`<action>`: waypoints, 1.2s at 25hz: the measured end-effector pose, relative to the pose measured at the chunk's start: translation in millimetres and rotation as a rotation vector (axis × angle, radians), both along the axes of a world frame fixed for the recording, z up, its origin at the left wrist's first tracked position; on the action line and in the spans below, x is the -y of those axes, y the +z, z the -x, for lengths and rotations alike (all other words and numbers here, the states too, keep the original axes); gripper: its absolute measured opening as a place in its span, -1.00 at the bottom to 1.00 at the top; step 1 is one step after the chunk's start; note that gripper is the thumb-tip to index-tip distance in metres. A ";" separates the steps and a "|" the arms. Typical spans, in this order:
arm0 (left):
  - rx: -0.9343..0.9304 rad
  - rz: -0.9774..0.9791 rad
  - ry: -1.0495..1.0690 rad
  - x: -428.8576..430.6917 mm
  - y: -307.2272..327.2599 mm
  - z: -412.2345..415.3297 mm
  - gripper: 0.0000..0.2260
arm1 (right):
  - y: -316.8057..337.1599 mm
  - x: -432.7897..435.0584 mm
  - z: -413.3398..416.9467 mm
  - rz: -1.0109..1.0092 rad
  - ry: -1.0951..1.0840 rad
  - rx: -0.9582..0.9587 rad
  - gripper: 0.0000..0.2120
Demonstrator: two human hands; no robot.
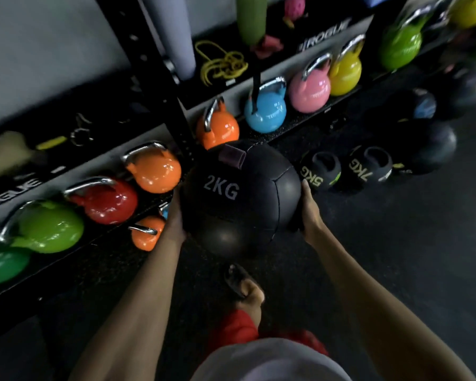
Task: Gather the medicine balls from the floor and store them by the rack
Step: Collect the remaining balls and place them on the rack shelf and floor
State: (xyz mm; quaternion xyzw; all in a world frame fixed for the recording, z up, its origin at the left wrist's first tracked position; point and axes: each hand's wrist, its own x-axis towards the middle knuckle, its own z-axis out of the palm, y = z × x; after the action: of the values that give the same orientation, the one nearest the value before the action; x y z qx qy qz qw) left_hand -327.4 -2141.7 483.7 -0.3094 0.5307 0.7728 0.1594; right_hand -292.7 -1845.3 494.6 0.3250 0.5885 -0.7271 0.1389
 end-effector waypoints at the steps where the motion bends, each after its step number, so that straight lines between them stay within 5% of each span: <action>1: -0.051 0.009 0.031 5.6 18.0 -13.4 -0.53 | 15.6 6.0 -7.0 -0.030 0.047 -0.077 -0.23; 5: -0.172 0.050 0.119 35.5 91.7 -74.9 -0.37 | 58.3 23.3 -28.3 -0.071 0.189 -0.354 -0.17; 14: -0.630 0.070 0.325 118.9 314.5 -204.5 -0.50 | 275.0 138.7 -108.2 -0.050 0.372 -0.816 -0.21; 19: -0.834 0.248 0.544 204.3 426.9 -251.7 -0.24 | 392.5 223.4 -128.4 -0.024 0.439 -1.104 -0.33; 23: -1.103 0.351 0.554 261.8 503.9 -290.8 -0.47 | 486.7 306.0 -142.9 -0.006 0.480 -1.281 -0.36; 30: -1.374 0.601 0.587 394.2 605.8 -337.0 -0.41 | 597.8 451.4 -166.3 0.060 0.476 -1.504 -0.36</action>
State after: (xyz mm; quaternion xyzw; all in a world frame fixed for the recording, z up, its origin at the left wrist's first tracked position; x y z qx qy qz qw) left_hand 9.5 -2535.9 1089.5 0.0785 0.5923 0.6249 -0.5025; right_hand -126.4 -2296.8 1092.4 -0.3926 0.5586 -0.7179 -0.1356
